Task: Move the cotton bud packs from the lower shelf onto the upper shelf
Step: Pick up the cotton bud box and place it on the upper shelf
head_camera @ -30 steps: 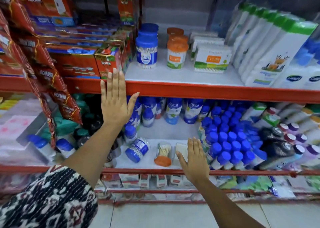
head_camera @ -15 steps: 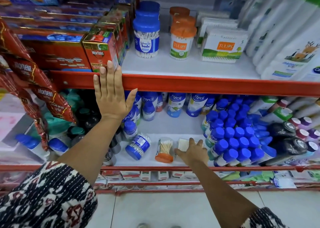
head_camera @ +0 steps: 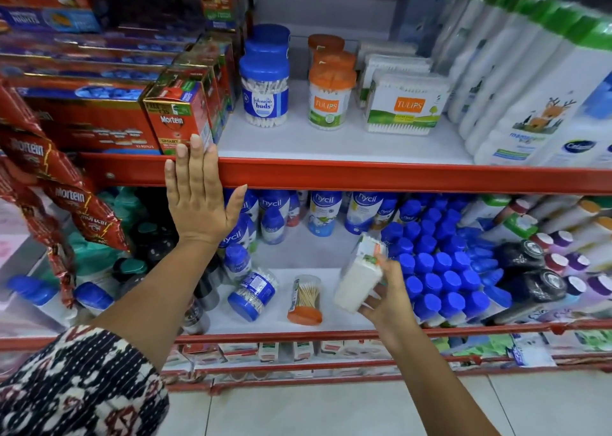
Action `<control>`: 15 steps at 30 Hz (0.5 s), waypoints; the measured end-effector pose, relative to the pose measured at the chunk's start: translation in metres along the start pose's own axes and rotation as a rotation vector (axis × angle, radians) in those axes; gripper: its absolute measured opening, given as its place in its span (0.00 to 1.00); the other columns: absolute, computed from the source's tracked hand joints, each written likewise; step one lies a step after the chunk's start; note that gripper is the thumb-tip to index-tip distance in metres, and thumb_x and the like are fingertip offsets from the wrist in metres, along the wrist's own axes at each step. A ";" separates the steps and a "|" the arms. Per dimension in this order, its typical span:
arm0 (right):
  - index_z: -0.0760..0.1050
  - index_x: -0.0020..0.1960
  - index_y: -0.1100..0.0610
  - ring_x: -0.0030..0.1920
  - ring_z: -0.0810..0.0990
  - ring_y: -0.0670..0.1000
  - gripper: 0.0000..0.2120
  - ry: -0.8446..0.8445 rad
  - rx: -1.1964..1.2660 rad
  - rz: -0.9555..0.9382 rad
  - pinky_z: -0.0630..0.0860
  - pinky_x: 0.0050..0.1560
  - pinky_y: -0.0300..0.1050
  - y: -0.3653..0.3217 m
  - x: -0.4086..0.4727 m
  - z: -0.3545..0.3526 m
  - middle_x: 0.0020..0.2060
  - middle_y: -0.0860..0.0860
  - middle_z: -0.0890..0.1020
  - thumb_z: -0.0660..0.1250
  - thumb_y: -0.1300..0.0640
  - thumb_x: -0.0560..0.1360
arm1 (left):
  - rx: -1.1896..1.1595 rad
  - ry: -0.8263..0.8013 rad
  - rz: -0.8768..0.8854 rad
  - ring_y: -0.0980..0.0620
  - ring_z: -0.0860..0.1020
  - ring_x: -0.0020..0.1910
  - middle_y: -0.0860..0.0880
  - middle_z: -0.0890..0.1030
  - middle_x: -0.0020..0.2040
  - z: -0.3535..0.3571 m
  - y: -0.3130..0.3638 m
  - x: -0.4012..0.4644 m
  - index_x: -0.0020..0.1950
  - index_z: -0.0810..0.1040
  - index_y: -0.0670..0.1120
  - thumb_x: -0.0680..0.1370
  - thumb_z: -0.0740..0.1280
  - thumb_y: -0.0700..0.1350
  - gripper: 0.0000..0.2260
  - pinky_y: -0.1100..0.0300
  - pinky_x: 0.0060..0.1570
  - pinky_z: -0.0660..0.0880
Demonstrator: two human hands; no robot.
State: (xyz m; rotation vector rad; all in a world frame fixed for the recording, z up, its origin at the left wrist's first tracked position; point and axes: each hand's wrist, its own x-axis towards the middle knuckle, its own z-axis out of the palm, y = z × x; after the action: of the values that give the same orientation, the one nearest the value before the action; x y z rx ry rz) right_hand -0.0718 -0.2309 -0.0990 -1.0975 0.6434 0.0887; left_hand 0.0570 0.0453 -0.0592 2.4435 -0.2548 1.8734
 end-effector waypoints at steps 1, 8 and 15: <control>0.77 0.58 0.53 0.55 0.79 0.58 0.20 -0.055 0.112 0.034 0.77 0.51 0.55 -0.003 -0.002 -0.003 0.56 0.57 0.80 0.64 0.41 0.73 | -0.003 0.000 -0.003 0.51 0.42 0.79 0.51 0.40 0.80 0.000 0.000 0.000 0.75 0.56 0.40 0.83 0.51 0.57 0.27 0.53 0.77 0.42; 0.73 0.63 0.53 0.66 0.67 0.61 0.27 -0.521 0.652 0.070 0.68 0.57 0.56 -0.008 -0.015 -0.017 0.62 0.57 0.74 0.62 0.39 0.70 | 0.000 -0.010 -0.006 0.51 0.42 0.79 0.43 0.49 0.79 0.000 0.001 -0.001 0.76 0.55 0.40 0.83 0.51 0.57 0.27 0.53 0.77 0.42; 0.66 0.64 0.51 0.68 0.55 0.61 0.35 -0.657 0.713 0.206 0.70 0.57 0.61 0.008 -0.007 -0.027 0.69 0.55 0.59 0.50 0.26 0.70 | -0.023 -0.023 0.004 0.51 0.41 0.79 0.51 0.40 0.80 -0.002 0.001 -0.001 0.76 0.55 0.40 0.83 0.51 0.56 0.28 0.53 0.77 0.42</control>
State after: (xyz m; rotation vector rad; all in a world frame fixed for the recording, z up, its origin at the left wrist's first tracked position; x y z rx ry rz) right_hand -0.0922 -0.2484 -0.1092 -0.2685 0.1525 0.3523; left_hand 0.0544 0.0443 -0.0595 2.4519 -0.2807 1.8345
